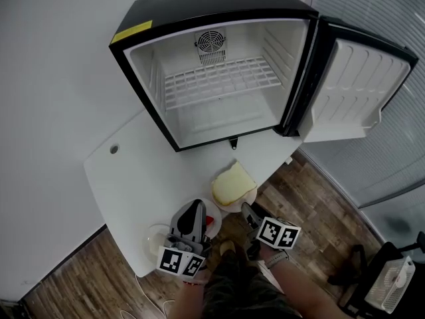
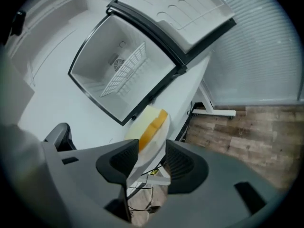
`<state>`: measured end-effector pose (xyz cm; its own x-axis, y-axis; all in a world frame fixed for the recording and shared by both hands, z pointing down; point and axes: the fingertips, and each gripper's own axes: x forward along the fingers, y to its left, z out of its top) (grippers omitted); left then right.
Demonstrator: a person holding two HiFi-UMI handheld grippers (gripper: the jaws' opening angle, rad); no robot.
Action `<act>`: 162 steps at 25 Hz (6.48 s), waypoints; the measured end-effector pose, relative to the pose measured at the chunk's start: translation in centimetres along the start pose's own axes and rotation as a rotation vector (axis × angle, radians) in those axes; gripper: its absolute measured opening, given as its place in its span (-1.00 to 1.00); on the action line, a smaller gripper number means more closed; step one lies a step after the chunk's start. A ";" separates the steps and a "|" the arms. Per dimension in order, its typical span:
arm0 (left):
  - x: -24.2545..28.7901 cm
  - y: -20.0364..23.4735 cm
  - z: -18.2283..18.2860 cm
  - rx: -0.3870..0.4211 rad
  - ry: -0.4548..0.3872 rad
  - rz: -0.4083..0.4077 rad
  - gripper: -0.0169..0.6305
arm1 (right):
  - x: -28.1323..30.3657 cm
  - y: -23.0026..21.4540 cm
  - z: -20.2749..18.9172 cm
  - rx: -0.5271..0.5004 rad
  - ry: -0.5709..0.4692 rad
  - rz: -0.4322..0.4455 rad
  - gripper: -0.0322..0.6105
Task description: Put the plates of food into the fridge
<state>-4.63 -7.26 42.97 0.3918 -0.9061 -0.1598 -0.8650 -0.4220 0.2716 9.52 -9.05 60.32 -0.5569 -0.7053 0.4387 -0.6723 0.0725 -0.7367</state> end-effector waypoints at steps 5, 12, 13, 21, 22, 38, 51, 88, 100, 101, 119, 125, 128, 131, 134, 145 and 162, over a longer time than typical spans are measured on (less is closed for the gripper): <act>-0.1 0.0 -1.1 -0.015 0.010 -0.003 -0.93 | 1.2 -0.9 0.1 0.210 -0.014 0.001 -0.41; -0.3 -0.1 -1.8 -0.032 0.017 -0.004 -0.93 | 2.2 -1.9 -0.1 0.304 -0.013 -0.005 -0.41; -0.3 -0.1 -1.8 -0.033 0.018 -0.004 -0.93 | 2.3 -1.9 -0.1 0.306 -0.013 -0.004 -0.41; -0.5 0.2 -2.3 -0.043 0.027 0.005 -0.93 | 2.7 -1.5 0.1 0.321 -0.017 0.017 -0.67; -0.5 0.2 -2.3 -0.044 0.027 0.004 -0.93 | 2.7 -1.5 0.2 0.330 -0.019 0.021 -0.68; -0.2 -0.5 -2.3 -0.055 0.025 -0.007 -0.93 | 0.8 -1.9 0.5 0.503 -0.049 0.072 -0.84; -0.2 -1.1 -1.8 -0.044 0.016 -0.010 -0.93 | 0.0 -0.8 1.7 0.539 -0.069 0.109 -0.84; 3.9 6.9 8.8 0.008 -0.056 0.098 -0.93 | 3.9 7.5 8.6 0.542 -0.062 0.149 -0.84; 6.2 13.4 9.1 -0.007 -0.058 0.139 -0.92 | 9.3 9.9 10.4 0.540 -0.089 0.143 -0.84; 6.4 13.9 8.8 -0.008 -0.059 0.144 -0.92 | 9.8 10.0 10.6 0.538 -0.091 0.141 -0.84; 11.0 20.2 4.3 0.008 -0.045 0.233 -0.92 | 18.5 9.4 13.6 0.528 -0.062 0.118 -0.84; 11.8 21.7 3.7 -0.003 -0.049 0.265 -0.92 | 20.3 9.3 14.4 0.511 -0.059 0.115 -0.84; 12.1 22.3 3.6 -0.014 -0.055 0.287 -0.92 | 20.9 9.3 14.6 0.507 -0.059 0.114 -0.84; 12.5 22.5 3.5 -0.015 -0.063 0.287 -0.92 | 21.4 9.4 14.9 0.497 -0.058 0.114 -0.84; 12.9 22.3 3.6 -0.006 -0.058 0.274 -0.92 | 22.0 9.6 15.3 0.474 -0.065 0.115 -0.84; 13.0 22.6 2.8 -0.012 -0.043 0.268 -0.92 | 23.0 10.7 16.6 0.248 -0.079 0.063 -0.84; 13.0 22.5 2.8 -0.027 -0.046 0.256 -0.92 | 23.8 10.7 17.6 -0.308 -0.016 -0.100 -0.65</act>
<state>-19.87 -28.42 44.36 0.1462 -0.9813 -0.1254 -0.9250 -0.1805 0.3343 -2.32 -37.45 53.85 -0.4746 -0.7308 0.4906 -0.8406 0.2111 -0.4988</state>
